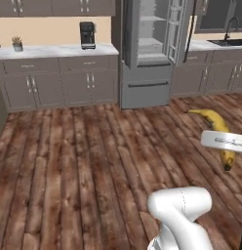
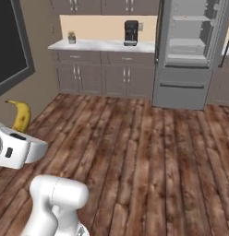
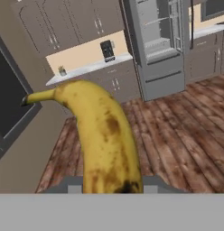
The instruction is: Pick up the banana and pear from the fridge and place one fruit on each plate on the dining counter.
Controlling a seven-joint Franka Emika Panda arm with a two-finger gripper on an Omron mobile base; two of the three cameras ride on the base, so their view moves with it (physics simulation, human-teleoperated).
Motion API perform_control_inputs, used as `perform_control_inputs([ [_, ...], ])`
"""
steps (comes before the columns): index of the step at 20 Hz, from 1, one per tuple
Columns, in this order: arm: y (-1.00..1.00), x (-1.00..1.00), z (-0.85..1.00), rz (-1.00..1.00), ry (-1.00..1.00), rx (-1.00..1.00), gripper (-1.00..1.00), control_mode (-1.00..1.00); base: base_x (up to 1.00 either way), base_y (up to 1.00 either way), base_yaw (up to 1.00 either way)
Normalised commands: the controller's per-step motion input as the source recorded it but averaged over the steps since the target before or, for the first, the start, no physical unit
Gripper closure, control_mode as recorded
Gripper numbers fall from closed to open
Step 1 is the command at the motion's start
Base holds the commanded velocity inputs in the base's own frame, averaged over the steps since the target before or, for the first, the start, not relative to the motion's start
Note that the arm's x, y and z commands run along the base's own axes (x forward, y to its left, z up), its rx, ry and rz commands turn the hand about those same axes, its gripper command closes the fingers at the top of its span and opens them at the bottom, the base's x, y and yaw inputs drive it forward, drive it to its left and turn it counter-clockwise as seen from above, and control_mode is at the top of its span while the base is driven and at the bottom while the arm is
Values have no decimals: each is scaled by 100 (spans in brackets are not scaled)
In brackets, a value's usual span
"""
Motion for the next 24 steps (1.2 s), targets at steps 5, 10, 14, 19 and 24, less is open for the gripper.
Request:
perform_control_inputs([
  [5,0,0,0,0,0,0,100,100,-100,14,0],
  [10,0,0,0,0,0,0,100,100,-100,-9,0],
  [14,0,0,0,0,0,0,100,100,-100,-1,0],
  [19,0,0,0,0,0,0,100,100,-100,-16,0],
  [24,0,0,0,0,0,0,100,100,-100,-64,-3],
])
